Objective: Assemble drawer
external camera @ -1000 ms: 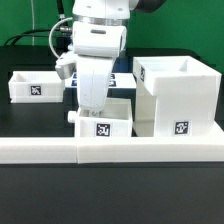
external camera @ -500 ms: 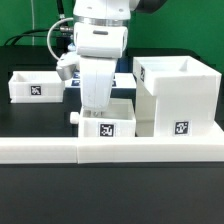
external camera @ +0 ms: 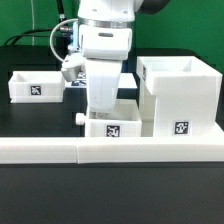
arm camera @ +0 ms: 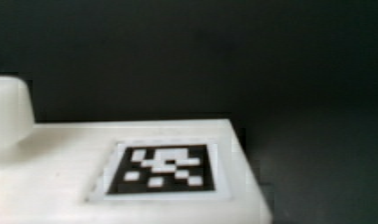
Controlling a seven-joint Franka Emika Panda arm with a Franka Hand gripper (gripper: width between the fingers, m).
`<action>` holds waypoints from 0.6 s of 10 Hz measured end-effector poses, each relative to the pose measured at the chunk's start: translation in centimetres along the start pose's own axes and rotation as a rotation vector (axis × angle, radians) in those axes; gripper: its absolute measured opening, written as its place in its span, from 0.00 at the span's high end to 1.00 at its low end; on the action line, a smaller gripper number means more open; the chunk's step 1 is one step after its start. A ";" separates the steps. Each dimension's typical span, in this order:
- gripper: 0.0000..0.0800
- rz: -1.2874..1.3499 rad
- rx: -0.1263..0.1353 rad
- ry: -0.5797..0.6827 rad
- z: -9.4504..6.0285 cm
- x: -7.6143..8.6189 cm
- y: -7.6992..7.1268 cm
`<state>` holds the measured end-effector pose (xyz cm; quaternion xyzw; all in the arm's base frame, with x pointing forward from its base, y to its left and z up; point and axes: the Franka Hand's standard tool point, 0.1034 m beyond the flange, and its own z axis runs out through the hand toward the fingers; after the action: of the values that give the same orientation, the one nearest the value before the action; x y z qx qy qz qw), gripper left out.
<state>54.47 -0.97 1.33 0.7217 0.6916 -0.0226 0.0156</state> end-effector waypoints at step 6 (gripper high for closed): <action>0.95 0.008 0.007 0.001 0.0 0.3 0.5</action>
Offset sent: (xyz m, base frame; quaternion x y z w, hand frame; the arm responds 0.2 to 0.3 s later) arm 0.0000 0.0000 0.0000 0.0000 0.0000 0.0000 1.0000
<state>54.94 -0.73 1.30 0.7246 0.6887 -0.0245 0.0128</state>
